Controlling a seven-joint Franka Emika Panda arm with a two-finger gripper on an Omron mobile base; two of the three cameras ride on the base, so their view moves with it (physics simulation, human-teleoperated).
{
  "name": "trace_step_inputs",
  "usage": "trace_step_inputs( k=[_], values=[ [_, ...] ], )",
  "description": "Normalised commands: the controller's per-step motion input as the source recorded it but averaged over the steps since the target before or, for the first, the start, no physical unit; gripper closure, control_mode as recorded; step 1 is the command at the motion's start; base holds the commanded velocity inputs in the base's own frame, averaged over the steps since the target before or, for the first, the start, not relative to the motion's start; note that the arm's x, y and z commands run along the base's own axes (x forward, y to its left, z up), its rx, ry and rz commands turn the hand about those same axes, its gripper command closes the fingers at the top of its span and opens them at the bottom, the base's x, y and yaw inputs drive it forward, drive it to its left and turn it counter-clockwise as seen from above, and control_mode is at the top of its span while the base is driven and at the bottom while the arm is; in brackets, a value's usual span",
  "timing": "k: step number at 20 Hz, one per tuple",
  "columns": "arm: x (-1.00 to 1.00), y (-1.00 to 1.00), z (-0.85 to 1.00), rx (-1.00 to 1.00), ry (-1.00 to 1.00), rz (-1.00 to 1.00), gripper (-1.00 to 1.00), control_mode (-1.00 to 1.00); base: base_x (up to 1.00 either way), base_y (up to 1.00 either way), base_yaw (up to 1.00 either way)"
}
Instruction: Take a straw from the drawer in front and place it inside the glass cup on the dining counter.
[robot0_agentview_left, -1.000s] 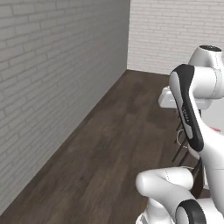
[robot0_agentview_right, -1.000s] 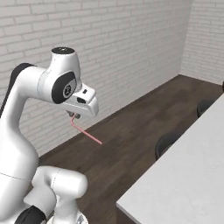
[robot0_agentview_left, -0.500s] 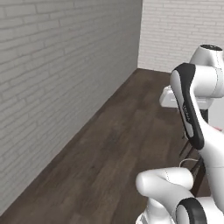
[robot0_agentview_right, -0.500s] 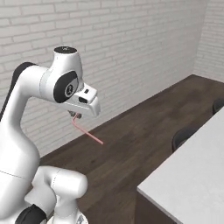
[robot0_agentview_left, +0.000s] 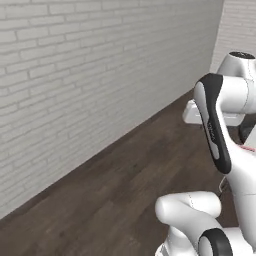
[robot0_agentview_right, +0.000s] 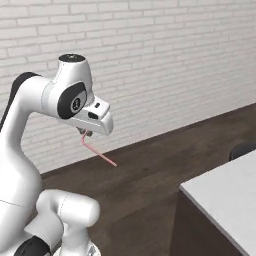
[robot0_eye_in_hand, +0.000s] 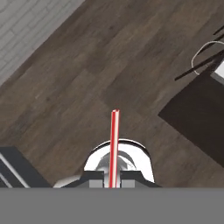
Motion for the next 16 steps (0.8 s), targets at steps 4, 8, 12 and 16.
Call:
trace_step_inputs(
  k=[4,8,12,16],
  values=[
    [0.0,0.0,0.0,0.0,0.0,0.0,1.0,1.0,-0.82,-0.86,0.36],
    [0.0,0.0,0.0,0.0,0.0,0.0,1.0,1.0,-0.11,-0.67,0.5],
    [0.0,0.0,0.0,0.0,0.0,0.0,1.0,1.0,0.76,-0.04,0.45],
    [0.0,0.0,0.0,0.0,0.0,0.0,1.0,1.0,1.0,0.04,0.35]
  ],
)
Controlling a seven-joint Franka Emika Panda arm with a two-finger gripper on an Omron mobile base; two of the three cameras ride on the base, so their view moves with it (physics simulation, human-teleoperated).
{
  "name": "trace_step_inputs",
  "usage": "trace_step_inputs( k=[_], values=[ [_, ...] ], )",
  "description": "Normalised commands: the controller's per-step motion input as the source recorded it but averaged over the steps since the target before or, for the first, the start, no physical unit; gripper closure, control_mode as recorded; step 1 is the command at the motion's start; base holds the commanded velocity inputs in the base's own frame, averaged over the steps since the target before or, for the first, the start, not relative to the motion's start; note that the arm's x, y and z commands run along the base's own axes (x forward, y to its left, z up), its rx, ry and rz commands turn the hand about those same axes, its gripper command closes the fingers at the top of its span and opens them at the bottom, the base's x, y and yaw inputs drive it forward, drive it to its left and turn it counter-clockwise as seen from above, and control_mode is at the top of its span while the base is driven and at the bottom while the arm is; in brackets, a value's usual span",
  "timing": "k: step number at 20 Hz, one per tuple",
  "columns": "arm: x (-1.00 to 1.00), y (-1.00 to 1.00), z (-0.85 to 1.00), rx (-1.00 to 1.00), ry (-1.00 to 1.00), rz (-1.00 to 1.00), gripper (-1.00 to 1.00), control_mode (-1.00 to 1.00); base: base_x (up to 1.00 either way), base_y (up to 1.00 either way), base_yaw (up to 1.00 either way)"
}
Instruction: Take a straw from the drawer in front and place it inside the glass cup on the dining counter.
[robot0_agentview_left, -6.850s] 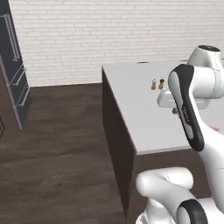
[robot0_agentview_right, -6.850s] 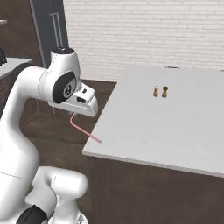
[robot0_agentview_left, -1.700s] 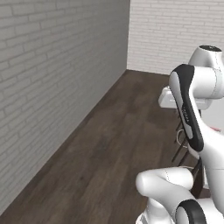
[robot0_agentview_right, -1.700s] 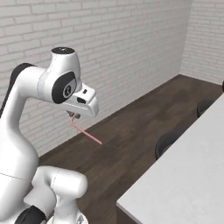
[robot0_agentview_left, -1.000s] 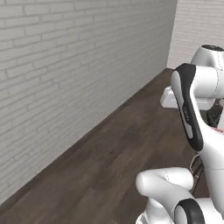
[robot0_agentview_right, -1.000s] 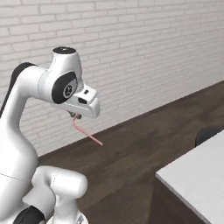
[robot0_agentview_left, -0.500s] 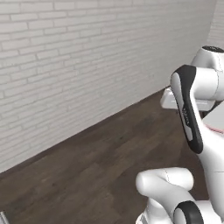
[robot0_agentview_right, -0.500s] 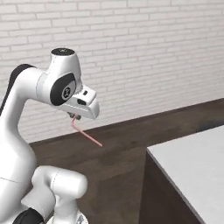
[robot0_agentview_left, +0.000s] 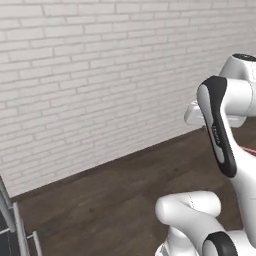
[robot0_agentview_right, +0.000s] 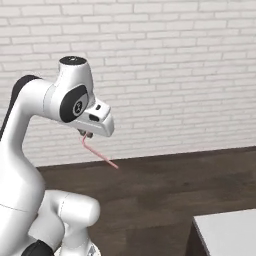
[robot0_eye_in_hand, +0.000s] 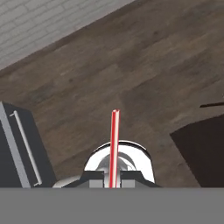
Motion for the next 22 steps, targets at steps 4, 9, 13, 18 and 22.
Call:
trace_step_inputs(
  k=[4,9,13,18,22],
  values=[
    [0.0,0.0,0.0,0.0,0.0,0.0,1.0,1.0,1.0,0.0,0.3],
    [0.0,0.0,0.0,0.0,0.0,0.0,1.0,1.0,1.0,0.0,0.25],
    [0.0,0.0,0.0,0.0,0.0,0.0,1.0,1.0,1.0,0.0,0.15],
    [0.0,0.0,0.0,0.0,0.0,0.0,1.0,1.0,1.0,0.0,0.02],
    [0.0,0.0,0.0,0.0,0.0,0.0,1.0,1.0,0.94,0.0,-0.4]
  ],
)
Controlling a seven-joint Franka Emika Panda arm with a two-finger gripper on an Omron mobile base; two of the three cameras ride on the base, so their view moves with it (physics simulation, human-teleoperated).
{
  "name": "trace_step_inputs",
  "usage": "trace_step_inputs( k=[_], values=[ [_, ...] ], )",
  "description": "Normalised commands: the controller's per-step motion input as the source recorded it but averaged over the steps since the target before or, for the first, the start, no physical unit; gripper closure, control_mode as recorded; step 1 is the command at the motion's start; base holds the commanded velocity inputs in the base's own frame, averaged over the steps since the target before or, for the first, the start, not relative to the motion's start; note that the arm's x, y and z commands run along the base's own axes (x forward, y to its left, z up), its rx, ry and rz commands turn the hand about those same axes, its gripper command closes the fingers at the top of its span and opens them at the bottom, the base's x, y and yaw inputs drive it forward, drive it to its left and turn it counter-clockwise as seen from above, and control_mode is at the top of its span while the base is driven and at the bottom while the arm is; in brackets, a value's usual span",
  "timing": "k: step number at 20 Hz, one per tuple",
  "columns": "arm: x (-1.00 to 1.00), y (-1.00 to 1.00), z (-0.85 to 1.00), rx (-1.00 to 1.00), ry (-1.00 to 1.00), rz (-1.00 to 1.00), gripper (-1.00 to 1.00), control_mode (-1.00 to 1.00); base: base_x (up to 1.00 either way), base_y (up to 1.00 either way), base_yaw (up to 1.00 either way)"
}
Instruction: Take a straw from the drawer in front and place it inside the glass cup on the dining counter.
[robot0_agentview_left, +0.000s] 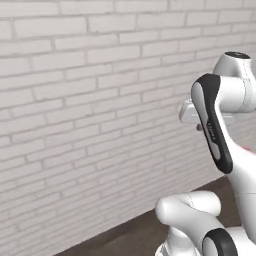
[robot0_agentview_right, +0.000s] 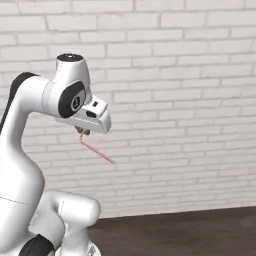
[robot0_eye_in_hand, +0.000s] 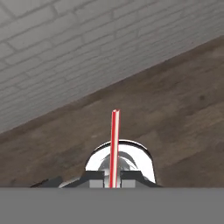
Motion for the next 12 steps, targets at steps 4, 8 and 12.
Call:
trace_step_inputs(
  k=[4,8,12],
  values=[
    [0.0,0.0,0.0,0.0,0.0,0.0,1.0,1.0,0.64,0.0,-0.64],
    [0.0,0.0,0.0,0.0,0.0,0.0,1.0,1.0,0.49,0.0,-0.69],
    [0.0,0.0,0.0,0.0,0.0,0.0,1.0,1.0,0.5,0.0,-0.68]
  ],
)
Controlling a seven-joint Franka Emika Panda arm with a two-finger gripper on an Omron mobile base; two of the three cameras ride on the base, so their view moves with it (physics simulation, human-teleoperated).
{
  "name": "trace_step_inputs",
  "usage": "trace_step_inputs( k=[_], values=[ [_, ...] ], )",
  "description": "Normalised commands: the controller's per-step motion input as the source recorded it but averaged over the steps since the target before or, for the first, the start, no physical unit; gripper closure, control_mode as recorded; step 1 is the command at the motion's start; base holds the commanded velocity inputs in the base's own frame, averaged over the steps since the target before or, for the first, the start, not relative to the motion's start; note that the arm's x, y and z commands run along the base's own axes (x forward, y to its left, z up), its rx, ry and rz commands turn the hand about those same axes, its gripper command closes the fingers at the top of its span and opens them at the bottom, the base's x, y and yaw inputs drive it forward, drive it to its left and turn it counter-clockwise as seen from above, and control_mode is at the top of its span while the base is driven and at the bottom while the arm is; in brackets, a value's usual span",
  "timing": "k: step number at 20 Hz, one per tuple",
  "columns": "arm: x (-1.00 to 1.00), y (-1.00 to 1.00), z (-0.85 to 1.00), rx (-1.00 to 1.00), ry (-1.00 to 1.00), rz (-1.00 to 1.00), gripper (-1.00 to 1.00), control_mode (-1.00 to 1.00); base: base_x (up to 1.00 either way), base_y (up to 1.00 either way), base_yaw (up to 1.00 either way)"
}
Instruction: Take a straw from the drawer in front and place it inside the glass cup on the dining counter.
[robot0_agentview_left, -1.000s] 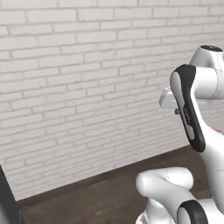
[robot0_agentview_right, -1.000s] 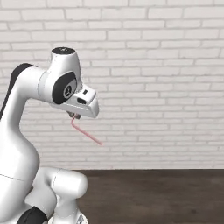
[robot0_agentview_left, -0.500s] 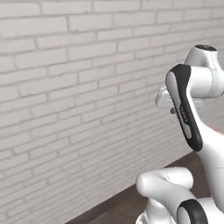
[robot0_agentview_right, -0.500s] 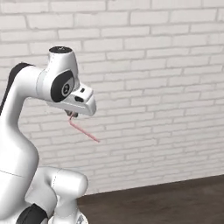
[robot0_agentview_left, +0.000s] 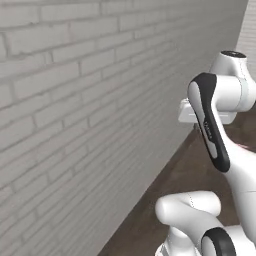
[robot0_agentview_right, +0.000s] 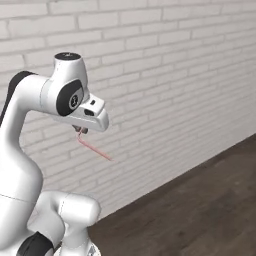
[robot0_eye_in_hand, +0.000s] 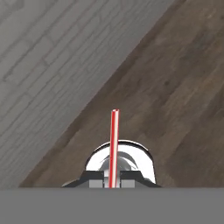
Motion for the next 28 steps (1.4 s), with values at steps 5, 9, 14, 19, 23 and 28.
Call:
trace_step_inputs(
  k=[5,9,14,19,23,28],
  values=[
    [0.0,0.0,0.0,0.0,0.0,0.0,1.0,1.0,0.61,0.0,-0.64],
    [0.0,0.0,0.0,0.0,0.0,0.0,1.0,1.0,0.85,0.0,-0.55],
    [0.0,0.0,0.0,0.0,0.0,0.0,1.0,1.0,1.0,0.0,-0.45],
    [0.0,0.0,0.0,0.0,0.0,0.0,1.0,1.0,1.0,0.0,-0.39],
    [0.0,0.0,0.0,0.0,0.0,0.0,1.0,1.0,1.0,0.0,-0.37],
    [0.0,0.0,0.0,0.0,0.0,0.0,1.0,1.0,1.0,0.03,-0.36]
  ],
)
